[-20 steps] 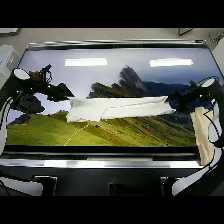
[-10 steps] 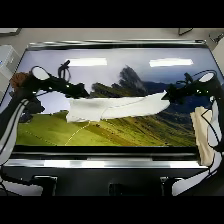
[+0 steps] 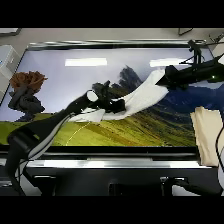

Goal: Fold the clothes and pants, and hang the long-sleeved shirts on hangers.

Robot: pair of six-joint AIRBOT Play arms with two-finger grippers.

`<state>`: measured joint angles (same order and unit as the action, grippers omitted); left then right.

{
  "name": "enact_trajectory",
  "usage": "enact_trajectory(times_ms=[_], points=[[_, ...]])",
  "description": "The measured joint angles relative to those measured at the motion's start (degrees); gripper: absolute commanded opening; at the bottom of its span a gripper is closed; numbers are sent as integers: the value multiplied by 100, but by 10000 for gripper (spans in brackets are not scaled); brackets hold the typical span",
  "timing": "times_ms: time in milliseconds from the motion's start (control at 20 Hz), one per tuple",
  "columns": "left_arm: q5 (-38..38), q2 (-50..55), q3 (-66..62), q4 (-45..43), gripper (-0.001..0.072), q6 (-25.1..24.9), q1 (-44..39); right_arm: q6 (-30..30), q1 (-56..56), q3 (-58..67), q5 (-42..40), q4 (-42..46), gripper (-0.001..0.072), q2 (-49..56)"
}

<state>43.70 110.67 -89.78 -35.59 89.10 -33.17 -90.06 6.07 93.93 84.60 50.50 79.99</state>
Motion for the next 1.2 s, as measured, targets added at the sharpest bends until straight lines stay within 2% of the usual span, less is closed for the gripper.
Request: enact_trajectory(times_ms=[200, 350, 450, 550, 700, 850, 1000, 1050, 1100, 1150, 1200], points=[[-667, 498, 0, 1759, 27, 59, -787, -262, -553, 0, 15, 146, 35, -562], [-1283, 691, -4, 3045, 23, -304, -1193, -461, -872, 0, -46, 470, 35, -654], [-1401, 717, -4, 3322, 22, -706, -1147, -562, -1003, 0, -101, 645, 35, -564], [-1202, 590, -4, 2833, 22, -881, -826, -603, -1174, 0, -243, 719, 35, -363], [-387, 0, -2, 1067, 23, -675, -13, -597, -1624, 0, -667, 702, 35, 101], [474, -1032, -4, -726, 24, -485, 1021, -557, -2218, 0, -1355, 494, 36, 745], [1145, -2221, -4, -1700, 25, -420, 1967, -562, -2839, 0, -2111, 101, 39, 1611], [1279, -2586, -4, -1867, 25, -404, 2203, -603, -3014, 0, -2308, -61, 169, 1908], [1384, -2959, -4, -1991, 25, -400, 2409, -608, -3187, 0, -2507, -269, 558, 2218], [1471, -3268, -4, -2085, 25, -396, 2553, -627, -3318, 0, -2658, -485, 679, 2476], [1541, -3558, -4, -2181, 25, -376, 2667, -625, -3418, -2, -2774, -726, 691, 2710]])
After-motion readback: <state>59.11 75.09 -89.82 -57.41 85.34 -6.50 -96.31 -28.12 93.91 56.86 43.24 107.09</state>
